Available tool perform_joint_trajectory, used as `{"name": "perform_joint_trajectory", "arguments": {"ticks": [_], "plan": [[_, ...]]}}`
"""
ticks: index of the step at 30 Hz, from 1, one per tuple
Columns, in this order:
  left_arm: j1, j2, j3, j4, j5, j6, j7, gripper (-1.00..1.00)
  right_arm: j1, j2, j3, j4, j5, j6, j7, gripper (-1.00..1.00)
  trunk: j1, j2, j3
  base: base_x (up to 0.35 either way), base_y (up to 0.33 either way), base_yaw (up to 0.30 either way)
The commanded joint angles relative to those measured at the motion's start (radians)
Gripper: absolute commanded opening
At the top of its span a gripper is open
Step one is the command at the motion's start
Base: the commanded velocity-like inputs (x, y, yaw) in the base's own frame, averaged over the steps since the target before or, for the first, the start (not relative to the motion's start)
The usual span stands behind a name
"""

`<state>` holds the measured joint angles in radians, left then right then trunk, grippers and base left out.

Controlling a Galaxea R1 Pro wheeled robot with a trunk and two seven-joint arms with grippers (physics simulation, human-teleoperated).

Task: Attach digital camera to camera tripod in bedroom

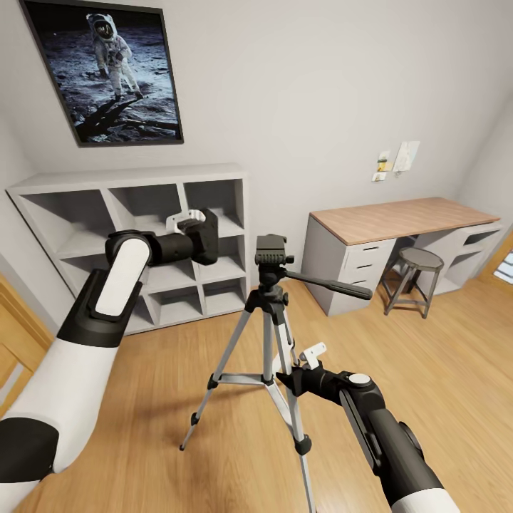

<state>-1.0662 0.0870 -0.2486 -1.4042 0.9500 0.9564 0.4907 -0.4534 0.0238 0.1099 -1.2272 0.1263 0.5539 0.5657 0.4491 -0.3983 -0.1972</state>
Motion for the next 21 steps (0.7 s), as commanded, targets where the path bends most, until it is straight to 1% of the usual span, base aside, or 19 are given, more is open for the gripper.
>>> {"name": "perform_joint_trajectory", "arguments": {"ticks": [1, 2, 3, 4, 5, 6, 7, 8, 9, 11, 12, 13, 14, 16, 18, 19, 20, 21], "plan": [[-0.001, 0.003, -0.002, 0.0, 0.009, 0.006, 0.002, -1.0, -0.001, 0.001, -0.002, 0.064, 0.035, -0.009, 0.007, -1.0, 0.001, -0.002, -0.002, 0.0, 0.0, 0.0], [-0.001, 0.008, 0.0, 0.001, 0.01, 0.02, -0.02, -1.0, -0.001, 0.001, -0.002, 0.064, 0.035, -0.009, 0.007, -1.0, 0.001, -0.002, -0.002, 0.0, 0.0, 0.0], [-0.001, 0.014, 0.001, 0.002, 0.009, 0.039, -0.06, -1.0, -0.001, 0.001, -0.002, 0.064, 0.035, -0.01, 0.007, -1.0, 0.001, -0.002, -0.002, 0.0, 0.0, 0.0], [-0.001, 0.017, 0.002, 0.001, 0.006, 0.047, -0.087, -1.0, -0.001, 0.0, -0.002, 0.064, 0.035, -0.01, 0.007, -1.0, 0.001, -0.002, -0.002, 0.0, 0.0, 0.0], [-0.003, 0.023, 0.003, 0.0, 0.001, 0.058, -0.145, -1.0, -0.001, 0.0, -0.002, 0.064, 0.035, -0.01, 0.008, -1.0, 0.001, -0.002, -0.002, 0.0, 0.0, 0.0], [-0.005, 0.026, 0.003, 0.001, -0.003, 0.062, -0.176, -1.0, -0.001, 0.0, -0.002, 0.064, 0.035, -0.01, 0.008, -1.0, 0.001, -0.002, -0.002, 0.0, 0.0, 0.0], [-0.014, 0.035, 0.004, 0.003, -0.014, 0.068, -0.237, -1.0, -0.001, 0.0, -0.002, 0.064, 0.035, -0.01, 0.008, -1.0, 0.001, -0.002, -0.002, 0.0, 0.0, 0.0], [-0.021, 0.041, 0.004, 0.004, -0.022, 0.07, -0.266, -1.0, -0.001, 0.0, -0.002, 0.064, 0.035, -0.01, 0.008, -1.0, 0.001, -0.002, -0.002, 0.0, 0.0, 0.0], [-0.039, 0.055, 0.004, 0.007, -0.044, 0.073, -0.319, -1.0, -0.001, -0.001, -0.002, 0.064, 0.035, -0.01, 0.008, -1.0, 0.001, -0.002, -0.002, 0.0, 0.0, 0.0], [-0.06, 0.069, 0.004, 0.011, -0.071, 0.075, -0.367, -1.0, -0.001, -0.001, -0.002, 0.064, 0.035, -0.01, 0.008, -1.0, 0.001, -0.002, -0.002, 0.0, 0.0, 0.0], [-0.08, 0.078, 0.004, 0.017, -0.102, 0.077, -0.413, -1.0, -0.001, -0.001, -0.002, 0.064, 0.035, -0.011, 0.008, -1.0, 0.001, -0.002, -0.002, 0.0, 0.0, 0.0], [-0.09, 0.082, 0.004, 0.021, -0.116, 0.078, -0.436, -1.0, -0.001, -0.001, -0.002, 0.064, 0.035, -0.011, 0.008, -1.0, 0.001, -0.002, -0.002, 0.0, 0.0, 0.0], [-0.11, 0.087, 0.004, 0.032, -0.145, 0.078, -0.484, -1.0, -0.001, -0.001, -0.002, 0.064, 0.035, -0.011, 0.008, -1.0, 0.001, -0.002, -0.002, 0.0, 0.0, 0.0], [-0.134, 0.091, 0.004, 0.048, -0.171, 0.078, -0.533, -1.0, -0.001, -0.001, -0.003, 0.064, 0.035, -0.011, 0.008, -1.0, 0.001, -0.002, -0.002, 0.0, 0.0, 0.0], [-0.195, 0.093, 0.004, 0.11, -0.229, 0.078, -0.622, -1.0, -0.001, -0.001, -0.004, 0.064, 0.035, -0.011, 0.009, -1.0, 0.001, -0.002, -0.002, 0.0, 0.0, 0.0], [-0.213, 0.093, 0.003, 0.132, -0.244, 0.078, -0.641, -1.0, -0.001, -0.001, -0.004, 0.064, 0.035, -0.011, 0.009, -1.0, 0.001, -0.002, -0.002, 0.0, 0.0, 0.0], [-0.25, 0.09, 0.003, 0.179, -0.276, 0.077, -0.677, -1.0, -0.001, -0.001, -0.004, 0.064, 0.035, -0.011, 0.009, -1.0, 0.001, -0.002, -0.002, 0.0, 0.0, 0.0], [-0.352, 0.071, 0.0, 0.305, -0.362, 0.072, -0.783, -1.0, -0.001, -0.001, -0.004, 0.064, 0.034, -0.011, 0.009, -1.0, 0.001, -0.002, -0.002, 0.0, 0.0, 0.0]]}}
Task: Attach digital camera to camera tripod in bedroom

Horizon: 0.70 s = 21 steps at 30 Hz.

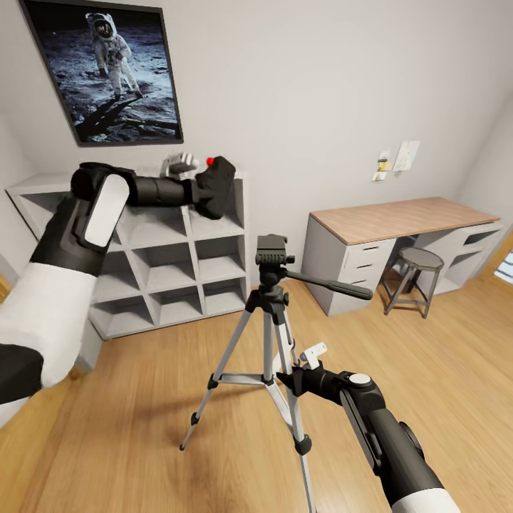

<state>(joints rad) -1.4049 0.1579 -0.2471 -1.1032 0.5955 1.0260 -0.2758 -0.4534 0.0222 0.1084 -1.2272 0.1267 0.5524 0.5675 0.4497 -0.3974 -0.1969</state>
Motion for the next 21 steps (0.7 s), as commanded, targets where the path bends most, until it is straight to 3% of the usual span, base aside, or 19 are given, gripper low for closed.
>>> {"name": "perform_joint_trajectory", "arguments": {"ticks": [1, 4, 6, 9, 10, 13, 16, 19, 21], "plan": [[-0.026, -0.004, -0.002, 0.019, -0.022, 0.001, -0.033, -1.0, -0.001, 0.001, -0.002, 0.064, 0.033, -0.009, 0.007, -1.0, 0.0, -0.003, -0.003, 0.0, 0.0, 0.0], [-0.07, -0.042, -0.006, 0.074, -0.116, -0.012, -0.099, -1.0, -0.001, 0.001, -0.003, 0.065, 0.032, -0.009, 0.005, -1.0, 0.0, -0.003, -0.003, 0.0, 0.0, 0.0], [-0.086, -0.091, -0.01, 0.099, -0.215, -0.023, -0.142, -1.0, -0.001, -0.003, -0.003, 0.066, 0.032, -0.009, 0.005, -1.0, 0.0, -0.003, -0.003, 0.0, 0.0, 0.0], [-0.092, -0.132, -0.011, 0.108, -0.321, -0.03, -0.214, -1.0, -0.001, -0.005, -0.003, 0.067, 0.031, -0.009, 0.004, -1.0, 0.0, -0.003, -0.003, 0.0, 0.0, 0.0], [-0.094, -0.143, -0.011, 0.107, -0.371, -0.033, -0.268, -1.0, -0.001, -0.006, -0.003, 0.067, 0.031, -0.009, 0.004, -1.0, 0.0, -0.003, -0.003, 0.0, 0.0, 0.0], [-0.096, -0.152, -0.012, 0.102, -0.462, -0.055, -0.401, -1.0, -0.001, -0.008, -0.003, 0.067, 0.031, -0.009, 0.002, -1.0, 0.0, -0.003, -0.003, 0.0, 0.0, 0.0], [-0.096, -0.145, -0.008, 0.087, -0.549, -0.129, -0.568, -1.0, -0.001, -0.008, -0.003, 0.068, 0.031, -0.01, 0.001, -1.0, 0.0, -0.003, -0.003, 0.0, 0.0, 0.0], [-0.097, -0.118, -0.006, 0.065, -0.595, -0.184, -0.697, -1.0, -0.001, -0.008, -0.003, 0.068, 0.03, -0.01, 0.0, -1.0, 0.0, -0.003, -0.003, 0.0, 0.0, 0.0], [-0.097, -0.101, -0.005, 0.053, -0.607, -0.201, -0.743, -1.0, -0.001, -0.008, -0.003, 0.068, 0.03, -0.011, 0.0, -1.0, 0.0, -0.003, -0.003, 0.0, 0.0, 0.0]]}}
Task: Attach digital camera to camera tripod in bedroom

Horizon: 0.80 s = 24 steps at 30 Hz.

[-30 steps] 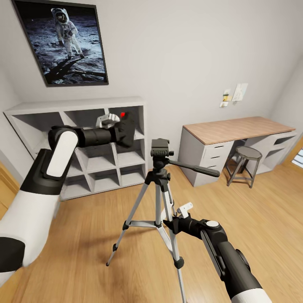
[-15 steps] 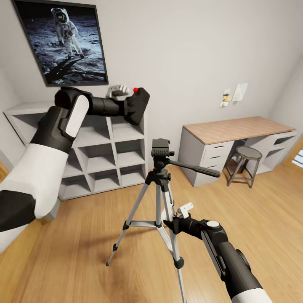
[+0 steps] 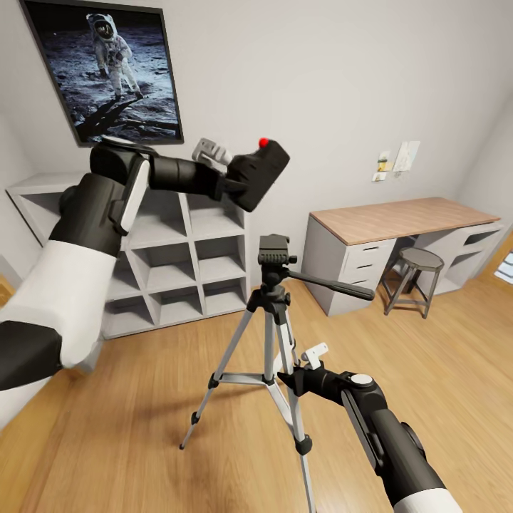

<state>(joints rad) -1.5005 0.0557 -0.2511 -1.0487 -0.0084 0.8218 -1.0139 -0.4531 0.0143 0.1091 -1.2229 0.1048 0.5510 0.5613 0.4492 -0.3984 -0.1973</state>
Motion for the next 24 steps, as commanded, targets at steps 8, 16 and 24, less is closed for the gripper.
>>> {"name": "perform_joint_trajectory", "arguments": {"ticks": [8, 16, 24], "plan": [[-0.001, 0.066, 0.003, -0.064, -0.011, -0.082, -0.046, -1.0, -0.001, 0.0, -0.003, 0.063, 0.052, -0.008, 0.003, -1.0, 0.001, -0.002, -0.002, 0.0, 0.0, 0.0], [0.0, 0.091, 0.003, -0.062, -0.001, -0.095, 0.012, -1.0, -0.001, 0.001, -0.003, 0.063, 0.052, -0.009, 0.002, -1.0, 0.001, -0.002, -0.002, 0.0, 0.0, 0.0], [0.002, 0.091, -0.026, -0.018, -0.009, -0.116, -0.122, -1.0, -0.001, 0.0, -0.003, 0.063, 0.052, -0.009, 0.003, -1.0, 0.001, -0.002, -0.002, 0.0, 0.0, 0.0]]}}
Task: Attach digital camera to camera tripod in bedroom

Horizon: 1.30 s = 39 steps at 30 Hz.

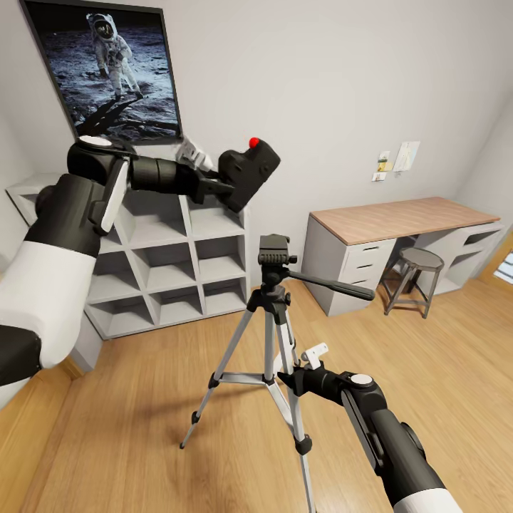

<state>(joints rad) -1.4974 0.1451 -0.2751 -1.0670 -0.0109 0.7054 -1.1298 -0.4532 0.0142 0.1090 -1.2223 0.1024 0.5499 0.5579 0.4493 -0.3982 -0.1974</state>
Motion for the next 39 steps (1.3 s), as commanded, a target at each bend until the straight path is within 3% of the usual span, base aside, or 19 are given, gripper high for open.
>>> {"name": "perform_joint_trajectory", "arguments": {"ticks": [1, 4, 5, 6, 14, 28, 34, 35, 39], "plan": [[-0.001, -0.001, -0.015, 0.015, -0.009, -0.026, -0.054, -1.0, -0.001, 0.0, -0.003, 0.063, 0.054, -0.008, 0.007, -1.0, 0.001, -0.002, -0.002, 0.0, 0.0, 0.0], [-0.001, -0.011, -0.032, 0.045, -0.014, -0.091, -0.142, -1.0, -0.001, 0.0, -0.003, 0.063, 0.054, -0.008, 0.007, -1.0, 0.001, -0.002, -0.002, 0.0, 0.0, 0.0], [-0.001, -0.011, -0.04, 0.066, -0.031, -0.159, -0.214, -1.0, -0.001, 0.0, -0.003, 0.063, 0.054, -0.008, 0.007, -1.0, 0.001, -0.002, -0.002, 0.0, 0.0, 0.0], [-0.001, -0.008, -0.041, 0.069, -0.036, -0.174, -0.224, -1.0, -0.001, 0.0, -0.003, 0.063, 0.054, -0.008, 0.007, -1.0, 0.001, -0.002, -0.002, 0.0, 0.0, 0.0], [-0.001, 0.003, -0.039, 0.077, -0.037, -0.207, -0.24, -1.0, -0.001, 0.0, -0.003, 0.063, 0.054, -0.008, 0.007, -1.0, 0.001, -0.002, -0.002, 0.0, 0.0, 0.0], [-0.001, -0.004, -0.044, 0.12, -0.041, -0.205, -0.234, -1.0, -0.001, 0.0, -0.005, 0.059, 0.055, -0.006, 0.008, -1.0, 0.001, -0.002, -0.002, 0.0, 0.0, 0.0], [-0.001, -0.01, -0.047, 0.122, -0.095, -0.194, -0.232, -1.0, -0.001, 0.0, -0.005, 0.058, 0.056, -0.005, 0.008, -1.0, 0.001, -0.002, -0.002, 0.0, 0.0, 0.0], [-0.001, -0.026, -0.047, 0.119, -0.126, -0.187, -0.232, -1.0, -0.001, 0.0, -0.005, 0.058, 0.056, -0.005, 0.008, -1.0, 0.001, -0.002, -0.002, 0.0, 0.0, 0.0], [-0.001, -0.05, -0.047, 0.121, -0.179, -0.164, -0.23, -1.0, -0.001, 0.0, -0.005, 0.057, 0.057, -0.006, 0.008, -1.0, 0.001, -0.002, -0.002, 0.0, 0.0, 0.0]]}}
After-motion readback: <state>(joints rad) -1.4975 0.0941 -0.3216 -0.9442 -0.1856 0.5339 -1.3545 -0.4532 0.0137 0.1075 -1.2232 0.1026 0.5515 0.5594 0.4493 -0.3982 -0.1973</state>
